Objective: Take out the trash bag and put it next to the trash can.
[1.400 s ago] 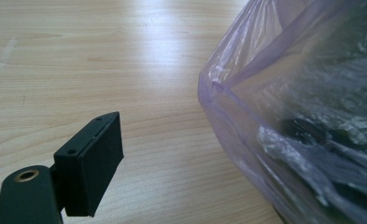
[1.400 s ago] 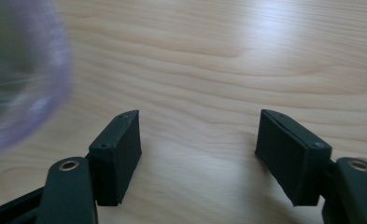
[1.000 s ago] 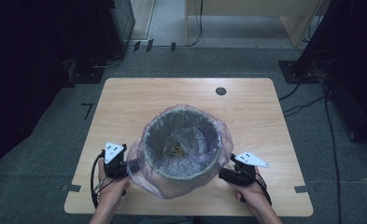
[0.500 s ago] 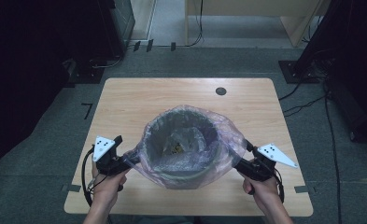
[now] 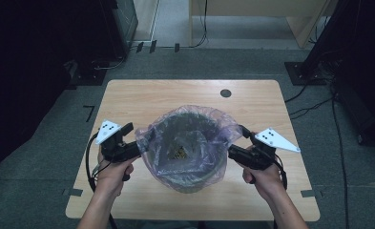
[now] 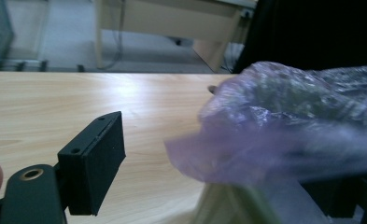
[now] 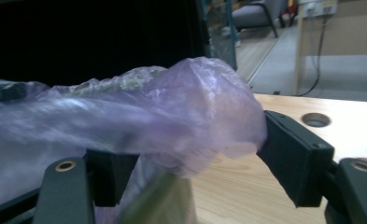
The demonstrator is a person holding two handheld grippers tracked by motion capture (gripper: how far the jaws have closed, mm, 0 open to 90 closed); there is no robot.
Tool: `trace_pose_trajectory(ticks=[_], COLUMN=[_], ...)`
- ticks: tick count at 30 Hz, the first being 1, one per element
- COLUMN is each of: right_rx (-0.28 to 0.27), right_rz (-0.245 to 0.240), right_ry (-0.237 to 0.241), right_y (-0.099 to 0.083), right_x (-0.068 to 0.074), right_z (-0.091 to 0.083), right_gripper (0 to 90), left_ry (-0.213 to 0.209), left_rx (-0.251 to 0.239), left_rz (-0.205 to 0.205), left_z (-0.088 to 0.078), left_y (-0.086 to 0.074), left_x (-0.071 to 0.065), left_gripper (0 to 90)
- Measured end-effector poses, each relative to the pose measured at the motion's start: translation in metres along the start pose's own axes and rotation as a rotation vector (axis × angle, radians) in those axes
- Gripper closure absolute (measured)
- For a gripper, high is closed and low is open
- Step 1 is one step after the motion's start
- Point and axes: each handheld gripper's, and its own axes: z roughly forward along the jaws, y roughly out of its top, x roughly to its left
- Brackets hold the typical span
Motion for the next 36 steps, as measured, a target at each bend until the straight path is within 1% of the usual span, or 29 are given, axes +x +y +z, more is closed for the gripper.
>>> trace_pose_trajectory(ticks=[1,3,4,5,6,7,8,9,10,11,12,13,16,18,19,20,21,22,23,24,26,28,29,30,31,33,34,35,36], right_rx=[0.008,0.027,0.037,0.050,0.065,0.076,0.077,0.074,0.074,0.071,0.066,0.058,0.030,-0.010,-0.037,-0.065,-0.084,-0.091,-0.092,-0.089,-0.064,-0.058,-0.057,-0.056,-0.056,-0.030,0.014,0.014,0.030], right_rz=[-0.003,-0.014,-0.020,-0.023,-0.030,-0.038,-0.048,-0.057,-0.060,-0.068,-0.074,-0.081,-0.098,-0.113,-0.110,-0.107,-0.102,-0.108,-0.122,-0.138,-0.161,-0.166,-0.171,-0.198,-0.198,-0.238,-0.269,-0.269,-0.276], right_ry=[0.005,0.011,0.010,0.006,-0.008,-0.027,-0.038,-0.034,-0.024,-0.017,-0.013,-0.011,0.004,0.029,0.052,0.081,0.114,0.144,0.168,0.189,0.230,0.258,0.262,0.254,0.254,0.238,0.219,0.219,0.204], right_y=[0.001,0.005,0.006,0.008,0.009,0.009,0.010,0.011,0.012,0.013,0.015,0.017,0.029,0.040,0.046,0.051,0.053,0.054,0.054,0.052,0.048,0.045,0.044,0.043,0.043,0.043,0.042,0.042,0.042], right_x=[0.002,0.005,0.006,0.007,0.007,0.008,0.008,0.008,0.009,0.010,0.012,0.013,0.020,0.027,0.031,0.035,0.040,0.044,0.049,0.053,0.060,0.067,0.070,0.075,0.075,0.081,0.087,0.087,0.090], right_z=[0.004,0.012,0.016,0.019,0.023,0.026,0.028,0.029,0.029,0.029,0.029,0.029,0.029,0.026,0.023,0.020,0.018,0.017,0.017,0.017,0.019,0.020,0.021,0.023,0.023,0.028,0.036,0.036,0.040], right_gripper=[29.7,29.7,30.8,33.2,37.4,44.2,52.0,60.2,67.5,73.7,78.5,82.5,88.5,88.8,88.5,85.5,79.3,74.3,69.5,64.3,52.5,39.6,33.3,22.5,22.5,16.2,14.3,14.3,14.5], left_ry=[-0.016,-0.029,-0.029,-0.031,-0.035,-0.033,-0.028,-0.036,-0.049,-0.050,-0.053,-0.065,-0.111,-0.158,-0.181,-0.200,-0.216,-0.236,-0.249,-0.253,-0.247,-0.258,-0.267,-0.279,-0.298,-0.338,-0.358,-0.381,-0.405], left_rx=[0.016,0.037,0.041,0.044,0.048,0.046,0.029,0.016,0.003,-0.012,-0.023,-0.031,-0.073,-0.102,-0.114,-0.123,-0.130,-0.131,-0.129,-0.128,-0.125,-0.121,-0.120,-0.118,-0.119,-0.126,-0.132,-0.133,-0.133], left_rz=[0.005,0.018,0.024,0.025,0.024,0.033,0.042,0.045,0.044,0.046,0.049,0.046,0.053,0.077,0.095,0.110,0.118,0.124,0.124,0.126,0.134,0.123,0.120,0.118,0.115,0.107,0.094,0.086,0.080], left_z=[0.004,0.011,0.013,0.015,0.017,0.017,0.017,0.016,0.015,0.014,0.013,0.012,0.005,-0.001,-0.004,-0.006,-0.008,-0.009,-0.009,-0.008,-0.007,-0.005,-0.005,-0.005,-0.006,-0.008,-0.009,-0.010,-0.011], left_y=[0.001,0.003,0.004,0.005,0.006,0.007,0.008,0.009,0.010,0.011,0.014,0.016,0.029,0.040,0.044,0.047,0.048,0.049,0.049,0.048,0.046,0.045,0.044,0.044,0.043,0.044,0.044,0.044,0.044], left_x=[-0.002,-0.007,-0.009,-0.011,-0.012,-0.013,-0.014,-0.014,-0.015,-0.016,-0.017,-0.018,-0.027,-0.037,-0.043,-0.049,-0.054,-0.058,-0.062,-0.065,-0.068,-0.068,-0.068,-0.068,-0.067,-0.067,-0.067,-0.066,-0.066], left_gripper=[15.2,15.4,19.1,28.6,33.6,38.6,48.0,57.9,64.5,71.0,76.7,81.1,86.9,87.5,87.4,87.0,85.8,83.9,81.3,79.4,78.7,80.1,81.8,85.3,85.3,87.0,87.9,87.9,88.2])
